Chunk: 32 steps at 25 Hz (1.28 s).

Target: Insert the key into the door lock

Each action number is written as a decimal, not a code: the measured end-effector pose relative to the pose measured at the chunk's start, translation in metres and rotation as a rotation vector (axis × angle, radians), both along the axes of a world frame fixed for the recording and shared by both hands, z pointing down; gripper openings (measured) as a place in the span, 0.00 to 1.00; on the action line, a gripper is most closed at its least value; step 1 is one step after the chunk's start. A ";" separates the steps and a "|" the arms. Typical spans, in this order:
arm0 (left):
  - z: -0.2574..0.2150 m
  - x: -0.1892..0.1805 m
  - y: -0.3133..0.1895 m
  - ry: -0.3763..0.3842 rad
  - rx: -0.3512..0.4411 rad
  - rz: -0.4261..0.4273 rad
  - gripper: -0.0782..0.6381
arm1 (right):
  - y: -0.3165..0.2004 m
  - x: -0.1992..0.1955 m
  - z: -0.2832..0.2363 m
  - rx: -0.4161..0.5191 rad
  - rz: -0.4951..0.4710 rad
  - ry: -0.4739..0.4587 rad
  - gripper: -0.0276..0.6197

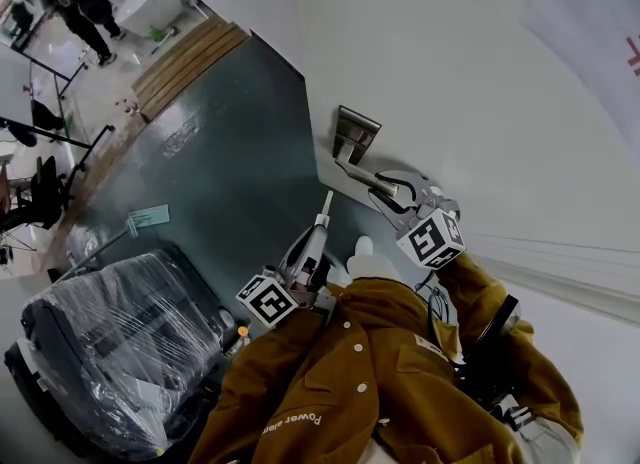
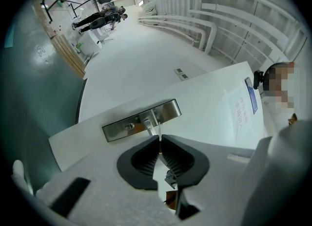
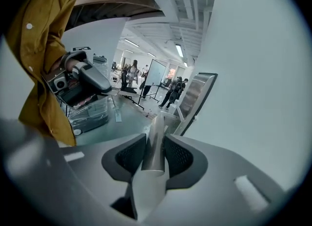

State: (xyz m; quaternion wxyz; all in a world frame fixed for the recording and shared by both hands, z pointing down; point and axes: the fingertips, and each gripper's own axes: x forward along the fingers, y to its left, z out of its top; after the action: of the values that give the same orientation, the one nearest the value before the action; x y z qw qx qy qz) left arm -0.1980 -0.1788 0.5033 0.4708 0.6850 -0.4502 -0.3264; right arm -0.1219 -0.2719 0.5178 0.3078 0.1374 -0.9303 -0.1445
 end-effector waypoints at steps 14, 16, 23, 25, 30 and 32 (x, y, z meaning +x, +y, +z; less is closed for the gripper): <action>0.091 0.003 -0.069 0.165 -0.172 0.076 0.14 | -0.001 -0.001 0.006 -0.017 0.015 -0.002 0.24; 0.090 0.006 -0.079 0.221 -0.177 0.086 0.14 | 0.001 -0.002 0.006 -0.015 0.017 0.004 0.24; 0.085 0.012 -0.098 0.285 -0.150 0.129 0.14 | 0.003 0.002 0.007 -0.013 0.047 0.001 0.23; 0.084 0.014 -0.100 0.288 -0.150 0.147 0.14 | 0.003 0.002 0.007 -0.014 0.047 0.000 0.23; 0.085 0.017 -0.096 0.292 -0.160 0.170 0.14 | 0.003 0.003 0.007 -0.014 0.040 0.000 0.23; 0.088 0.019 -0.094 0.292 -0.166 0.172 0.14 | 0.003 0.003 0.007 -0.013 0.039 0.000 0.23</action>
State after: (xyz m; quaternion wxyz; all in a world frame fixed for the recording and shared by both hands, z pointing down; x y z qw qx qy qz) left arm -0.1793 -0.2728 0.5912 0.6123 0.6250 -0.3423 -0.3425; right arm -0.1190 -0.2686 0.5244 0.3115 0.1534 -0.9284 -0.1325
